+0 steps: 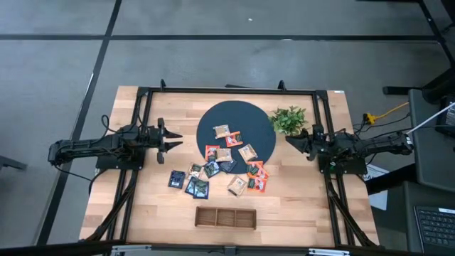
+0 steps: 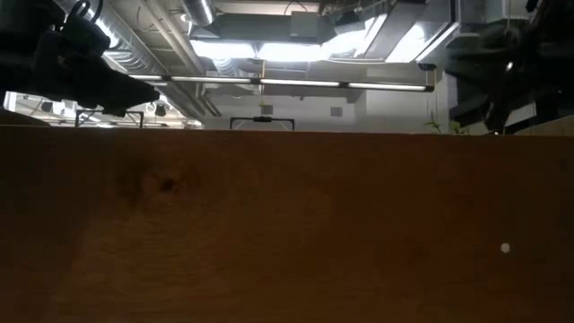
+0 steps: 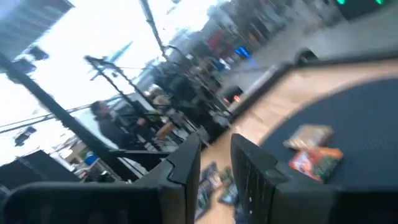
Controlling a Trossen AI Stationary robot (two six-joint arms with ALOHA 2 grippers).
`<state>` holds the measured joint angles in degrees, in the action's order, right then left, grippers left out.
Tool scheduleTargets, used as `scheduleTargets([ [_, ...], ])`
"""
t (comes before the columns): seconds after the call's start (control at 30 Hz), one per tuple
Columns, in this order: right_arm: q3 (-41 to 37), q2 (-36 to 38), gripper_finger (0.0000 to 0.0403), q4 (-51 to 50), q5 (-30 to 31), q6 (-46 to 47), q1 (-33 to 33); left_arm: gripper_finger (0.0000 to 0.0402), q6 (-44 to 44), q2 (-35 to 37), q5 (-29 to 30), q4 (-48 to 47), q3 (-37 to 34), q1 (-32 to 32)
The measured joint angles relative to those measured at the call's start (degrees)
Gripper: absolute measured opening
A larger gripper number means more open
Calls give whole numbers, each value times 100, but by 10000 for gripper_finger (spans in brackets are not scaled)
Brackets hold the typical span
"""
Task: Pick & Place Tea
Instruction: Put the brown tea bag into the middle section of the wooden organizer
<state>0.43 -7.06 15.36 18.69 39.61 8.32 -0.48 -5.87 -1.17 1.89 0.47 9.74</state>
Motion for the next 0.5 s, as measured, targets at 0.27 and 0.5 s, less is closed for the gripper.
scheduleTargets([
  [0.27, 7, -927, 92, 1073, -81, -419, 0, 114, -872, 0, 5, 194, 1, 0],
  [0.5, 886, -2425, 92, 1078, -834, -1013, 2, 114, -1147, -1, 113, 1085, 2, 0],
])
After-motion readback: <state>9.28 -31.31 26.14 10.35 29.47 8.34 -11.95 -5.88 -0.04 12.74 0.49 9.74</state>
